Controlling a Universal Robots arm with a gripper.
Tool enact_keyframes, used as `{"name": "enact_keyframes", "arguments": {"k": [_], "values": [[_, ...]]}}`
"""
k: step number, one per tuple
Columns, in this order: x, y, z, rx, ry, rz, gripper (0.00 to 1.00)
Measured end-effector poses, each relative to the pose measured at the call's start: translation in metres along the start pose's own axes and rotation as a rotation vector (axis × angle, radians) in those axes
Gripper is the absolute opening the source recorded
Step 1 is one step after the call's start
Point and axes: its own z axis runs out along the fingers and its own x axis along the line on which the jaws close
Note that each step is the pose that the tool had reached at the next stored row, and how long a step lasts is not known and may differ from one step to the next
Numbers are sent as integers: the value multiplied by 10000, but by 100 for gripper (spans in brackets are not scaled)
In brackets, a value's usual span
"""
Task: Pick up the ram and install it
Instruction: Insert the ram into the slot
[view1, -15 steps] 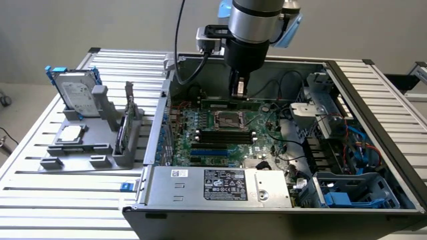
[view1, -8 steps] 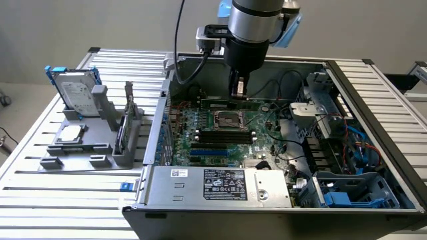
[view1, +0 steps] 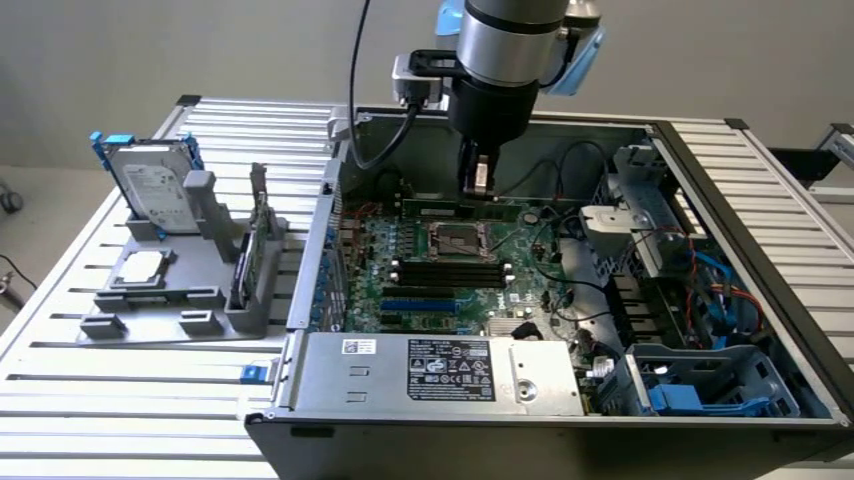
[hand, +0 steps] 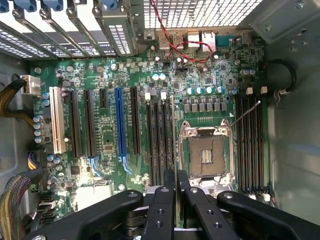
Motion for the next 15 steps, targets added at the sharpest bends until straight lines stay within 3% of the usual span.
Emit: {"name": "enact_keyframes", "arguments": {"k": [6,15], "values": [[92,-9,88,-4,-42,-2,14],[215,-19,244,-7,-43,-62,14]]}}
